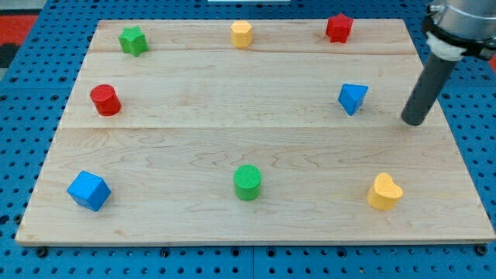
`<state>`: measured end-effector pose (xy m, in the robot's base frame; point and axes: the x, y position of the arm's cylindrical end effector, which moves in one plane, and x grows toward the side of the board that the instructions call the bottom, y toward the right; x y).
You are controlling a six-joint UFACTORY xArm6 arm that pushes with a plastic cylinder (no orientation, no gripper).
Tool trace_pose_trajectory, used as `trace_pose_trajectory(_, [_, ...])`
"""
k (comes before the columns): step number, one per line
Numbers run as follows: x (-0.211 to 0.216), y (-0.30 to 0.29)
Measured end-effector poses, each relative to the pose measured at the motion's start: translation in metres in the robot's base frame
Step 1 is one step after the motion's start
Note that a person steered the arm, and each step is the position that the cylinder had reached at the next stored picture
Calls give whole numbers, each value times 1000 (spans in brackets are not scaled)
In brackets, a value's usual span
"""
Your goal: Push the blue triangle towards the center
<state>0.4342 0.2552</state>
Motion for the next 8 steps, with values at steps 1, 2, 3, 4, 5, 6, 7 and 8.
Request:
trace_pose_trajectory(1, [22,35])
trace_pose_trajectory(2, [19,42])
trace_pose_trajectory(3, [-6,30])
trace_pose_trajectory(4, [-33,-11])
trace_pose_trajectory(5, [-38,-40])
trace_pose_trajectory(6, [-38,-45])
trace_pose_trajectory(7, [-38,-30])
trace_pose_trajectory(8, [-44,-28])
